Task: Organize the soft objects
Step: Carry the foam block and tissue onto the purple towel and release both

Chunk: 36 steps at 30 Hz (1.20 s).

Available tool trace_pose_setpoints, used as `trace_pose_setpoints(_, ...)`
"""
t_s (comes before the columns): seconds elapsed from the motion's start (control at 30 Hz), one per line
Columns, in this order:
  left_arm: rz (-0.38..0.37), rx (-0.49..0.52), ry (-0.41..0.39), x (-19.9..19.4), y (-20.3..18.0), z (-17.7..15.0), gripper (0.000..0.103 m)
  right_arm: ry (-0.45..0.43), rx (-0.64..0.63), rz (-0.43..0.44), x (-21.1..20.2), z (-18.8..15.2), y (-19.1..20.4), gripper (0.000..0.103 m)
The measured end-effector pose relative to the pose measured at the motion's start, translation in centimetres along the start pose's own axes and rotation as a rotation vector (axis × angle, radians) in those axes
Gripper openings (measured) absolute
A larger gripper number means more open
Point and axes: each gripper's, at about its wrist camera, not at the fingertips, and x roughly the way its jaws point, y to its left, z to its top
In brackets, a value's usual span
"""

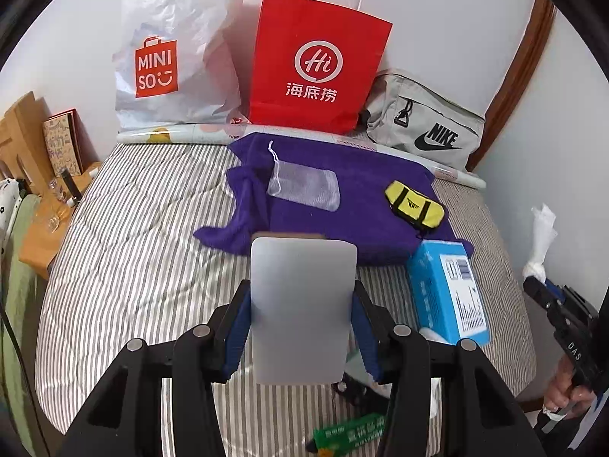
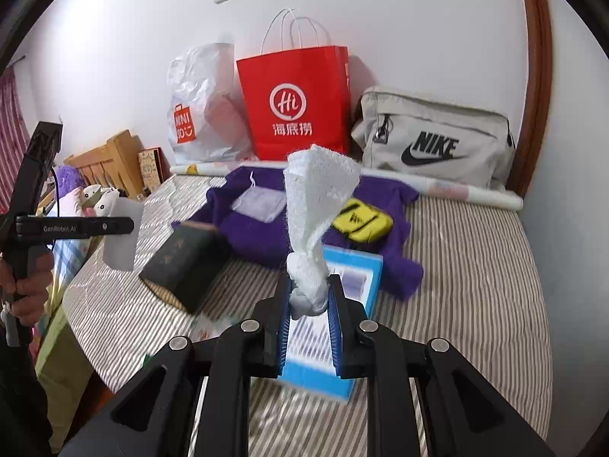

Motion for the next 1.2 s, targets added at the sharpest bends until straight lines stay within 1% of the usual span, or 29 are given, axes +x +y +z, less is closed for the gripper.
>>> trace_pose_setpoints(0.23, -0.024, -0.015, 0.011, 2.5, 0.5, 2.8, 0.048, 0.002, -0.001, -0.011, 2.7, 2.9, -0.5, 0.018)
trace_pose_setpoints(0.4, -0.086, -0.043, 0.036, 5.5, 1.2, 4.9, 0.048, 0.021, -0.003, -0.008, 5.4, 4.2, -1.1, 0.018)
trace_pose_setpoints(0.53, -0.098, -0.05, 0.053, 7.7, 1.3, 6.7, 0.048, 0.053, -0.006, -0.006, 8.1, 5.1, -1.6, 0.018)
trace_pose_setpoints(0.7, -0.096, -0.033, 0.072, 10.2, 0.9, 8.7, 0.048, 0.101, 0.0, 0.009, 11.6, 6.0, -2.4, 0.018)
trace_pose_setpoints(0.83, -0.087, -0.011, 0.092, 12.4, 0.6, 9.9, 0.048, 0.156, 0.004, 0.027, 14.3, 6.0, -2.9, 0.018)
trace_pose_setpoints(1.0, -0.095, -0.009, 0.133, 14.8, 0.5, 10.7, 0.048, 0.241, 0.024, 0.04, 16.9, 5.6, -3.8, 0.018)
trace_pose_setpoints(1.1, -0.112, -0.012, 0.148, 15.7, 0.5, 10.9, 0.048, 0.293, 0.051, 0.066, 18.0, 5.4, -4.2, 0.018)
trace_pose_setpoints(1.2, -0.108, -0.01, 0.159, 16.5, 0.6, 10.9, 0.048, 0.329, 0.067, 0.087, 18.9, 5.4, -4.3, 0.018)
